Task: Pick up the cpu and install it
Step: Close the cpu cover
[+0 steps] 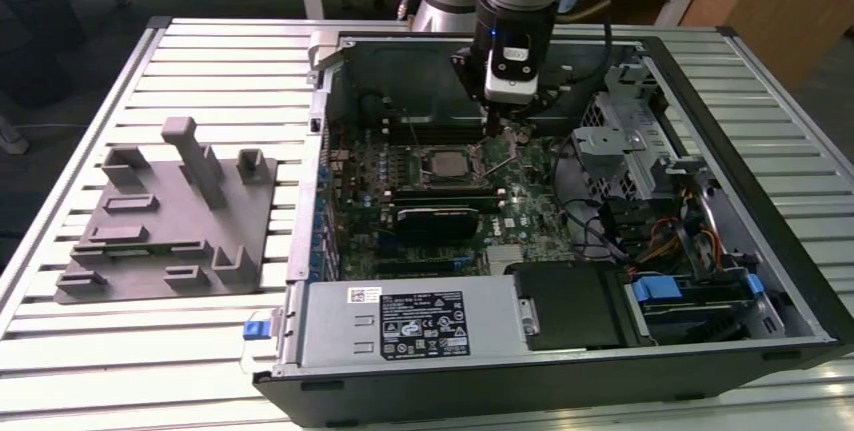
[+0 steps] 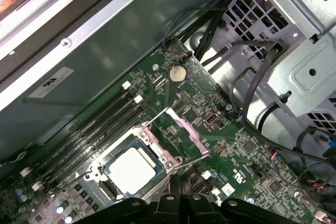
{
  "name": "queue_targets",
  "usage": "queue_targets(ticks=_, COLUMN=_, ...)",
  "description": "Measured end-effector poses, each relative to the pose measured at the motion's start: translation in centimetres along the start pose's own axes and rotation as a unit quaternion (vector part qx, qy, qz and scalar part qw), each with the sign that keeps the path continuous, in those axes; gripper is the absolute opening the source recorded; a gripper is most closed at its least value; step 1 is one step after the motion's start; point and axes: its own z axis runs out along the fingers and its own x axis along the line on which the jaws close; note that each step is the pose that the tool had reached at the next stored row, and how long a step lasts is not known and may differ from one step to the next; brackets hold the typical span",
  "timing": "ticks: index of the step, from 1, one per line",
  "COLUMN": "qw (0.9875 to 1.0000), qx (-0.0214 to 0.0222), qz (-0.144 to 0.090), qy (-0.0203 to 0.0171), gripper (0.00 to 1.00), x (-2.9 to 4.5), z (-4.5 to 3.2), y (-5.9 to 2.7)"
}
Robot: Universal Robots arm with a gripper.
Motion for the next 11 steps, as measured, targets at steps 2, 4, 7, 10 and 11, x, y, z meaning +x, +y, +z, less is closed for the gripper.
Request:
queue_targets(ticks=2, qw=1.0, qx=0.0, qz=0.0, qy=0.0, gripper=0.11, x=-0.1, z=0.06, y=0.13)
queue_targets(ticks=4, qw=1.0, qx=0.0, qz=0.0, qy=0.0, gripper=0.11, x=-0.21, z=0.12, y=0.27)
queue_targets(ticks=7, qw=1.0, qx=0.0, qz=0.0, qy=0.0, gripper=0.11, x=-0.33, z=0.24, y=0.48)
queue_targets(ticks=10, qw=1.0, qx=0.0002, qz=0.003, qy=-0.0002, gripper=0.11, x=-0.25, z=0.4, y=0.69)
queue_targets(ticks=11, qw=1.0, qx=0.0001, qz=0.007, qy=-0.0003, gripper=0.11, x=-0.25, z=0.48, y=0.72)
